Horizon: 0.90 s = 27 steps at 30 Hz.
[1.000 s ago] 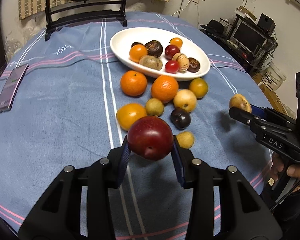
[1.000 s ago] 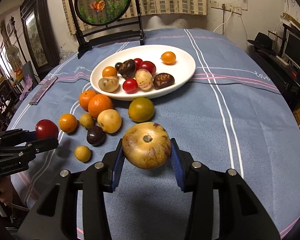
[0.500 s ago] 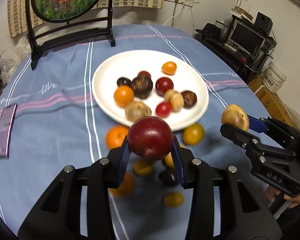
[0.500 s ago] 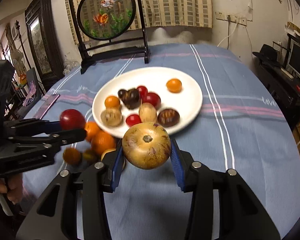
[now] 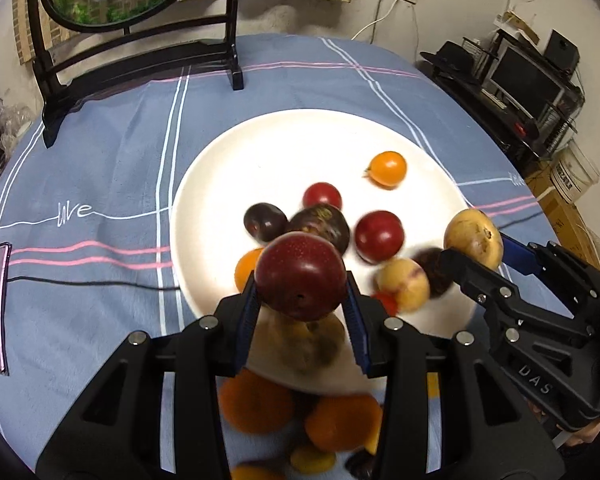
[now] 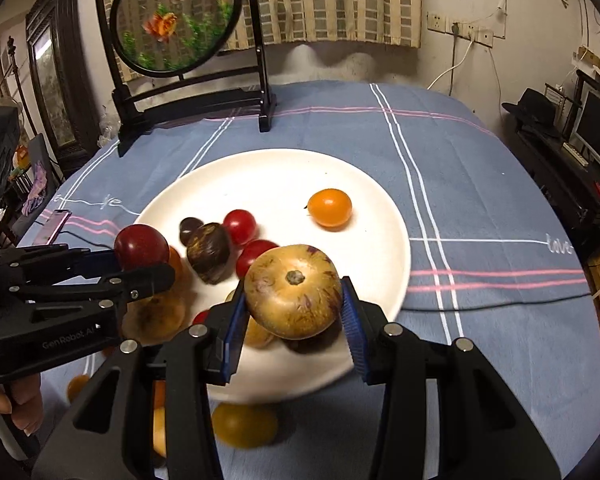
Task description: Organize fruits
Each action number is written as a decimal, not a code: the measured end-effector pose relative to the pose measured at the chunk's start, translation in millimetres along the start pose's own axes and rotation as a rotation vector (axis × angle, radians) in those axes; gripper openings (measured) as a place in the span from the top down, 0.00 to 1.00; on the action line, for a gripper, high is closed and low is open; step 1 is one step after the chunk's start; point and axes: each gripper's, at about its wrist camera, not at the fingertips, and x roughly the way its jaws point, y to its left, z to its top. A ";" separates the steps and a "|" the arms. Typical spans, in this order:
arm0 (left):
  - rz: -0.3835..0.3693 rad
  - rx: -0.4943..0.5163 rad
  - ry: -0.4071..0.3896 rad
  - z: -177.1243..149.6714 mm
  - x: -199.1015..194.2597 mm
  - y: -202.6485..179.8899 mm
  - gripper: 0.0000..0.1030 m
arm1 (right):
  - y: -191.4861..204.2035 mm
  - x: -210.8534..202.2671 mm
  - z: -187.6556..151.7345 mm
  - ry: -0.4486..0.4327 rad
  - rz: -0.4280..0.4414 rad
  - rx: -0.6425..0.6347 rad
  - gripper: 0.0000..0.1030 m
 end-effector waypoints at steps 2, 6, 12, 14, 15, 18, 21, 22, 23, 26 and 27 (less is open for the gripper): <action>0.025 0.004 -0.014 6.4 4.2 1.5 0.59 | -3.2 9.1 2.1 0.004 0.001 0.012 0.55; 0.024 -0.049 -0.017 16.2 8.7 8.3 0.34 | -7.1 14.8 3.0 -0.023 0.000 0.025 0.37; 0.026 -0.050 -0.030 8.4 -3.3 11.3 0.28 | -11.0 4.5 1.7 -0.016 0.012 0.027 0.37; 0.033 -0.033 -0.039 1.4 -13.2 10.0 0.25 | -10.7 0.3 -1.4 -0.009 0.012 0.033 0.37; 0.039 -0.029 -0.048 -1.6 -17.7 9.8 0.24 | -10.5 -2.7 -3.1 -0.007 0.012 0.033 0.37; 0.049 -0.028 -0.077 -12.8 -34.0 10.7 0.20 | -8.5 -16.1 -13.1 -0.010 0.013 0.027 0.37; 0.045 -0.029 -0.078 -25.9 -46.0 12.0 0.20 | -9.5 -28.8 -26.5 -0.008 0.014 0.032 0.37; 0.042 -0.028 -0.077 -31.2 -49.9 12.7 0.20 | -10.1 -32.9 -31.7 -0.005 0.016 0.036 0.37; 0.041 -0.028 -0.076 -35.6 -52.6 13.9 0.20 | -10.7 -35.2 -35.8 -0.002 0.017 0.038 0.37; 0.041 -0.042 -0.076 -54.2 -63.2 18.5 0.19 | -12.6 -45.2 -52.9 0.010 0.012 0.052 0.37; 0.039 -0.045 -0.075 -59.3 -65.2 20.0 0.19 | -13.4 -47.8 -58.2 0.014 0.013 0.058 0.37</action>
